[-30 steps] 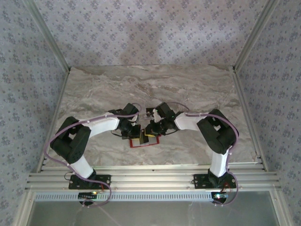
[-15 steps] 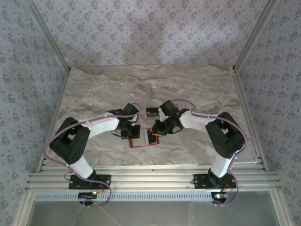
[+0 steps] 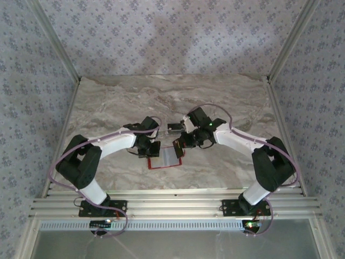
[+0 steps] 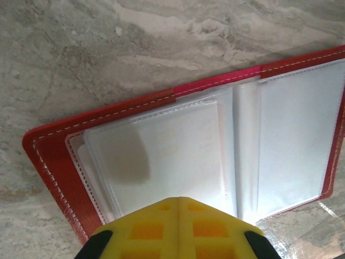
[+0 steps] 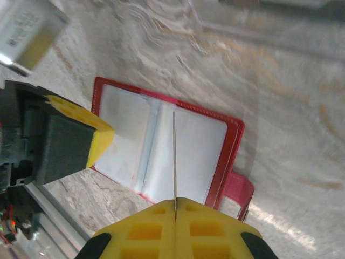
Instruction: Take the credit cards out of the card holder
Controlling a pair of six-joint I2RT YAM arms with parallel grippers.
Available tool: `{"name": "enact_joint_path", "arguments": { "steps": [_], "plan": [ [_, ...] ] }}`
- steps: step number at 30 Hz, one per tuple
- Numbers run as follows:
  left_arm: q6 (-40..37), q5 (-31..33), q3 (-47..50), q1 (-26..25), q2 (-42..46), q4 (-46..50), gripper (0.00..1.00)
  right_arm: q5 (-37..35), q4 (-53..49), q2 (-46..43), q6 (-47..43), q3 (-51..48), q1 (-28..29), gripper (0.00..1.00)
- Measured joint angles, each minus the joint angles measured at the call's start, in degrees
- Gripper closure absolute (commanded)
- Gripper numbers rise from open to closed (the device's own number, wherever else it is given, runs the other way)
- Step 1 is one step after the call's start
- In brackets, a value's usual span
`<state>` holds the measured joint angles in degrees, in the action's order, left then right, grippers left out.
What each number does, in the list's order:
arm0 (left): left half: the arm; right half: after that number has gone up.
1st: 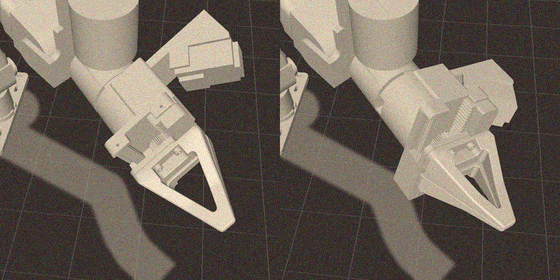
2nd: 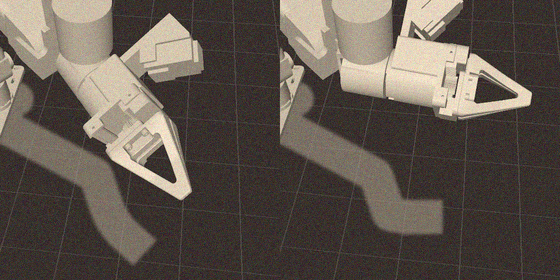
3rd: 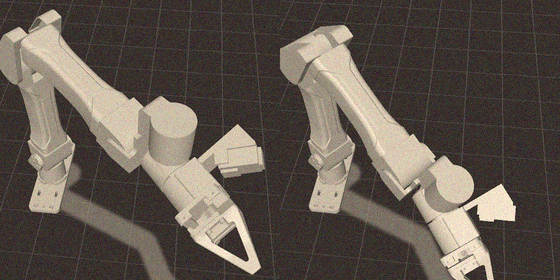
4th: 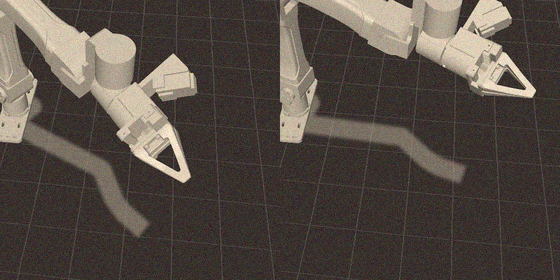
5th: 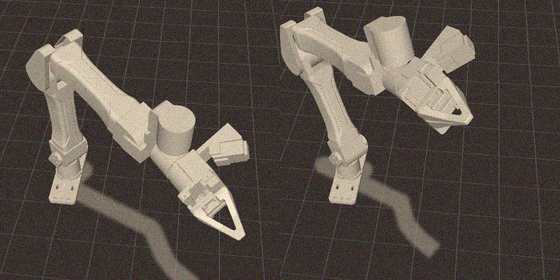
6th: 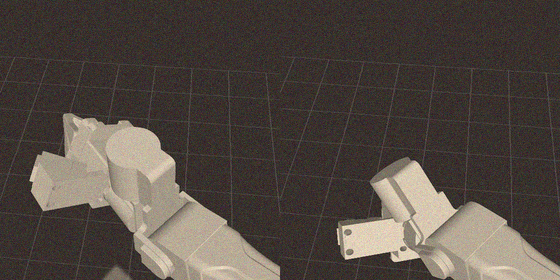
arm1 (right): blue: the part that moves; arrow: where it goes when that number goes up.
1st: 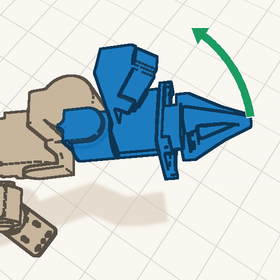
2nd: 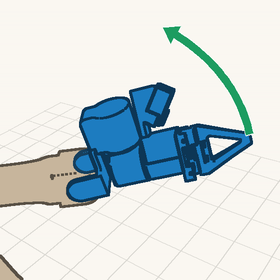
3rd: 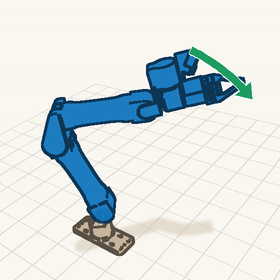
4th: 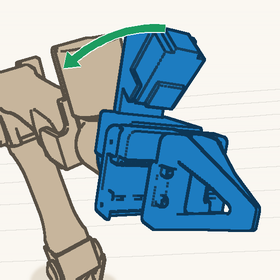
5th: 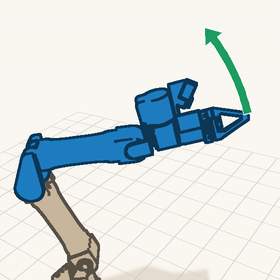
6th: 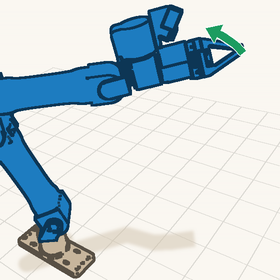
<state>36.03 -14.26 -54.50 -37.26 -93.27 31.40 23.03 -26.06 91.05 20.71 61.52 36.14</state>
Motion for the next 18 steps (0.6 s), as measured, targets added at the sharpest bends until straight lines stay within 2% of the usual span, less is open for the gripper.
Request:
{"name": "enact_joint_path", "arguments": {
  "steps": [3,7,14,18],
  "plan": [
    [0.0,0.2,0.0,0.0,1.1,0.0,0.98,-1.2,-3.5,0.1,-8.2,4.4,0.0,0.97],
    [0.0,0.6,0.2,0.0,2.7,0.0,0.98,-2.1,-8.5,1.1,-23.3,11.0,0.2,0.97],
    [0.9,1.4,3.1,0.4,6.6,-0.9,0.94,-6.0,-20.9,7.9,-50.3,22.1,0.6,0.99],
    [1.4,1.9,4.5,1.7,9.3,-1.2,0.91,-9.7,-25.8,11.9,-60.7,27.5,0.7,0.98]
  ]
}}
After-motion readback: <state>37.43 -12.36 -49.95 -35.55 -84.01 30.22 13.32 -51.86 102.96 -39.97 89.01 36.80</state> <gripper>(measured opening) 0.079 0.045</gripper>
